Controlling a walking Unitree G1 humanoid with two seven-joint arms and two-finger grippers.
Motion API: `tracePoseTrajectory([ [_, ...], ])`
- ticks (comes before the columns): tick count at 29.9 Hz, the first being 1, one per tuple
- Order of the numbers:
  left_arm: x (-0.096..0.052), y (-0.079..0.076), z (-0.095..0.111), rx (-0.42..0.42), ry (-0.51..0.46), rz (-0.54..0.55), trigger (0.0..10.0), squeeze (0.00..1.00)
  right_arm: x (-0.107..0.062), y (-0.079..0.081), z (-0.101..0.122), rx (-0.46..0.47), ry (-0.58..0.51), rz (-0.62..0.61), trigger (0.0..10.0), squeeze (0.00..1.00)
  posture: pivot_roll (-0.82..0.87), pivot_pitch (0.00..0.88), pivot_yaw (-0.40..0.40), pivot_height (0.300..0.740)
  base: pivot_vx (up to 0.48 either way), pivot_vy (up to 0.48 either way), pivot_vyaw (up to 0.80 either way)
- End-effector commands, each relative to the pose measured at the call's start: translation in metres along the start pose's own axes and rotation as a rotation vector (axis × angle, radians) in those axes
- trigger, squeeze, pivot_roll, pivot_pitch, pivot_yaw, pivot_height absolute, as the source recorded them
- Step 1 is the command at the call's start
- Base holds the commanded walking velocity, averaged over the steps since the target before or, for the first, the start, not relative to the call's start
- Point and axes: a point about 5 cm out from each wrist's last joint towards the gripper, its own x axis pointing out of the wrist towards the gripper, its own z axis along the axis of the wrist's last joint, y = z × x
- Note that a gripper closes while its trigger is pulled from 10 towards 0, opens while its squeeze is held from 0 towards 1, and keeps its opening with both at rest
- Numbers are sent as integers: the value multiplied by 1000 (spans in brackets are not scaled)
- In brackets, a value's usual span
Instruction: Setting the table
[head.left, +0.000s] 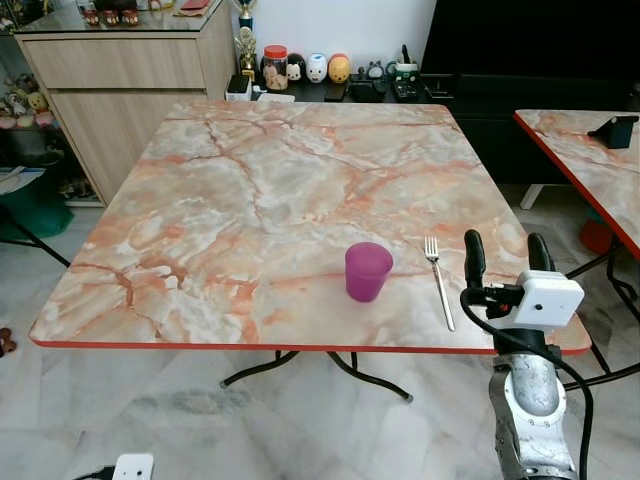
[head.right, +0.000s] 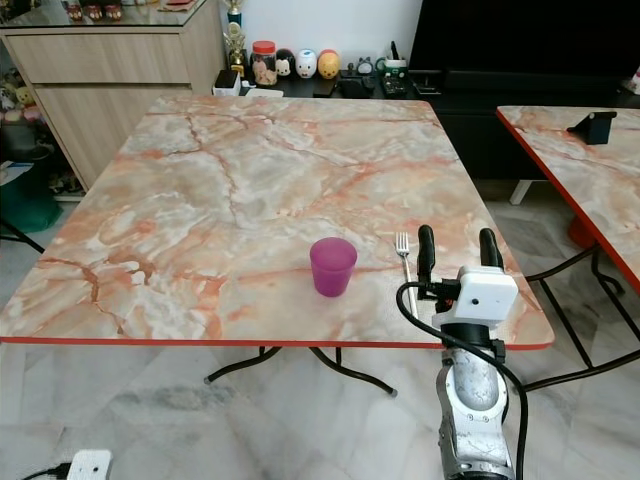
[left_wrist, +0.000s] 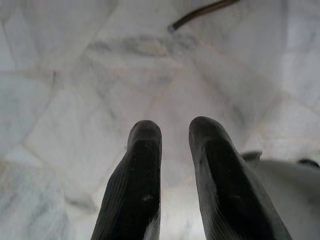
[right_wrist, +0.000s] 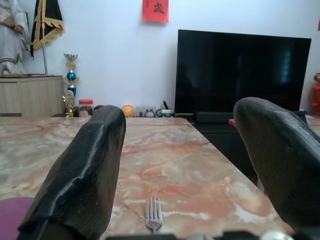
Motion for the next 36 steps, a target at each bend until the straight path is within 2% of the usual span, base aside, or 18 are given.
tracePoseTrajectory([
  [1, 1, -3, 0, 4, 8, -16, 10000, 0, -1, -4, 3, -10, -7, -11, 10000, 0, 29, 0, -19, 724, 0, 0, 0],
  [8, 2, -5, 1, 6, 8, -24, 10000, 0, -1, -9, 1, -23, 16, -29, 10000, 0, 31, 0, -22, 724, 251, 0, 0],
  [22, 2, -5, 1, 3, 11, -21, 10000, 0, 0, -6, 3, -9, 20, -28, 10000, 0, 31, 0, -28, 724, 311, 0, 0],
  [27, 3, -6, 3, 16, 0, -7, 10000, 0, -1, -4, 3, -5, 22, -26, 10000, 0, 30, 0, -29, 724, 0, 0, 0],
  [30, 3, -5, 4, 12, -1, -7, 10000, 0, -4, -3, 1, -1, 38, -29, 10000, 0, 30, 0, -29, 724, 0, 0, 0],
  [36, 3, -6, 3, 12, 1, -8, 10000, 0, -21, -2, -9, 40, 137, -71, 10000, 0, 26, 0, -27, 724, 0, 0, 0],
])
